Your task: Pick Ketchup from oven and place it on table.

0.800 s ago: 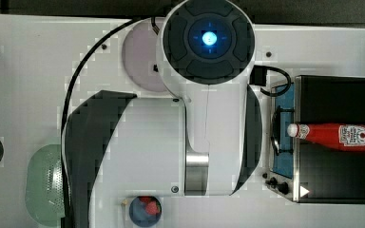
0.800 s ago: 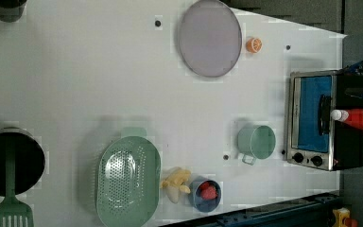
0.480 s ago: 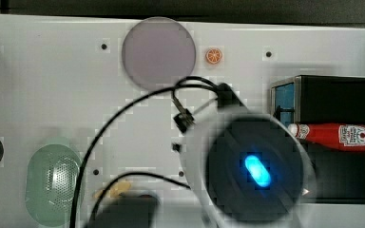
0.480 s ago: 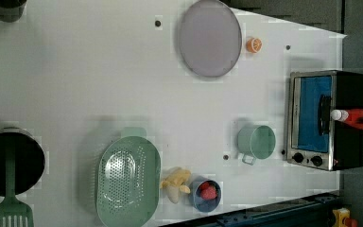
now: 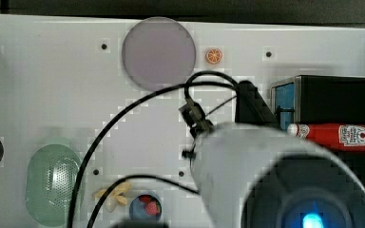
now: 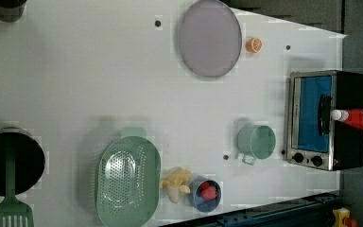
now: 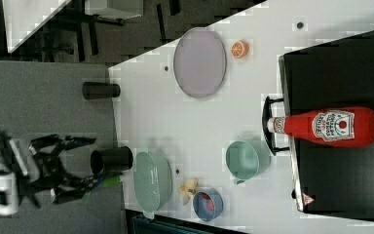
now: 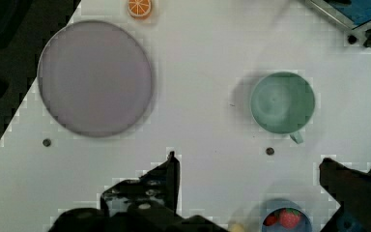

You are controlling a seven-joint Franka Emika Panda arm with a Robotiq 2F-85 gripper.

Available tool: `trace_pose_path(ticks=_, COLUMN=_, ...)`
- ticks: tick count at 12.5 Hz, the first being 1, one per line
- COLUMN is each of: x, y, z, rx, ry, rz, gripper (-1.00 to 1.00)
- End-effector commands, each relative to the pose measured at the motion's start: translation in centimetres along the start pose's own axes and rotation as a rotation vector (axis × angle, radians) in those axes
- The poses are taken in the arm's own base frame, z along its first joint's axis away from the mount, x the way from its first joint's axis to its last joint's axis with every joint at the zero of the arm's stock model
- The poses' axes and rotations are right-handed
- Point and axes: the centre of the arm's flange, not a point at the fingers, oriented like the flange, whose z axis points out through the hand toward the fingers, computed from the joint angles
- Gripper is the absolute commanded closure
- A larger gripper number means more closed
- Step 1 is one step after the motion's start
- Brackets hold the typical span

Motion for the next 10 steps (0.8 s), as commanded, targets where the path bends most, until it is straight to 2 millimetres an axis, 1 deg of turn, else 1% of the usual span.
trace_pose_path(ticks=1, x=7.9, y=5.5, z=2.7, rx=-0.029, ry=-0.048, rz=0.208, gripper=-1.0)
trace_pose_path(ticks=2, x=10.6, y=7.4, z=3.7, rx=-0.028, ry=-0.051, rz=0.27, gripper=-1.0)
trace_pose_path(ticks=3, x=12.6, y=8.8, z=4.6, rx=-0.028, ry=-0.052, rz=0.317, gripper=-1.0)
trace_pose_path(ticks=4, x=15.3, y=10.8, z=6.0, rx=-0.027, ry=-0.045, rz=0.381, gripper=-1.0)
trace_pose_path(ticks=6, x=19.0, y=13.6, z=7.9, rx=-0.02, ry=-0.015, rz=0.466, gripper=-1.0)
trace_pose_path(ticks=7, x=21.7, y=15.4, z=9.1, rx=-0.002, ry=0.036, rz=0.52, gripper=-1.0)
trace_pose_path(ticks=8, x=23.5, y=16.5, z=10.0, rx=0.013, ry=0.082, rz=0.555, gripper=-1.0)
trace_pose_path(ticks=10, x=26.2, y=18.5, z=11.8, rx=0.012, ry=0.145, rz=0.606, gripper=-1.0)
